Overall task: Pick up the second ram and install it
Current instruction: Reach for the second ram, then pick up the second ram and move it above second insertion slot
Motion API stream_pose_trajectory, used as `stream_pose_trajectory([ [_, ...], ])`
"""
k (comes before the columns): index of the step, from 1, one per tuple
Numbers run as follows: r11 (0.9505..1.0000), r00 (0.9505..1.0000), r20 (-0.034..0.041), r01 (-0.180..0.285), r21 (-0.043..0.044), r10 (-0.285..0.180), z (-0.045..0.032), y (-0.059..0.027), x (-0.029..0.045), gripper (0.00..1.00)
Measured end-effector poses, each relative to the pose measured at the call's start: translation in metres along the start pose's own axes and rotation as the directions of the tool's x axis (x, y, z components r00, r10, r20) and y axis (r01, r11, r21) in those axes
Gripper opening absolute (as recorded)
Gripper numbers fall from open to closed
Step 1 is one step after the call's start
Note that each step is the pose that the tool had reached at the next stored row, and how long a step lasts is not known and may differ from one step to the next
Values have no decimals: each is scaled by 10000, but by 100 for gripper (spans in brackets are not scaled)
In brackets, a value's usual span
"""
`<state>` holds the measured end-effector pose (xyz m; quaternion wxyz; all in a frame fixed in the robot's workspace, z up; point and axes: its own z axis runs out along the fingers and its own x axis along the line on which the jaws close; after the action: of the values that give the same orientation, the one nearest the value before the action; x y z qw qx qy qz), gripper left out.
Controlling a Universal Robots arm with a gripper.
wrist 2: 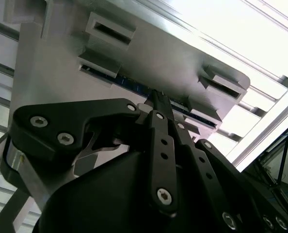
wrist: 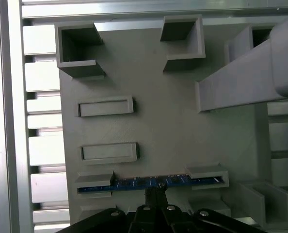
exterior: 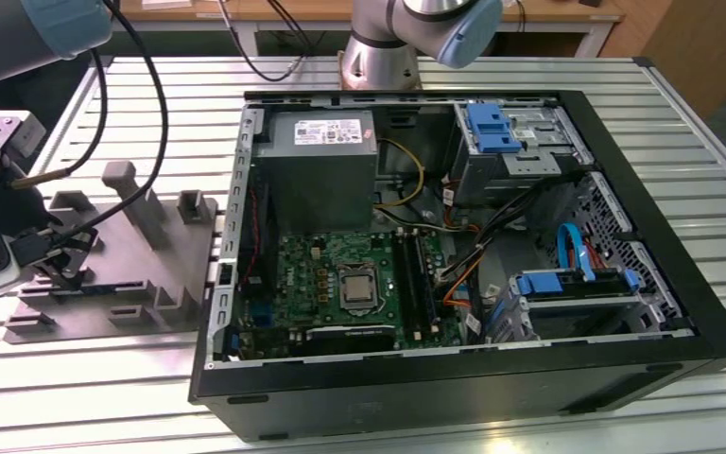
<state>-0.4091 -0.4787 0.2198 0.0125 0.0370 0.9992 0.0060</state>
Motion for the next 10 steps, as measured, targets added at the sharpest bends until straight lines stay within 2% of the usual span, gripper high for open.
stream_pose_trajectory([
  [10, 10000, 10000, 0, 0, 0, 0, 3, 0, 0, 11],
])
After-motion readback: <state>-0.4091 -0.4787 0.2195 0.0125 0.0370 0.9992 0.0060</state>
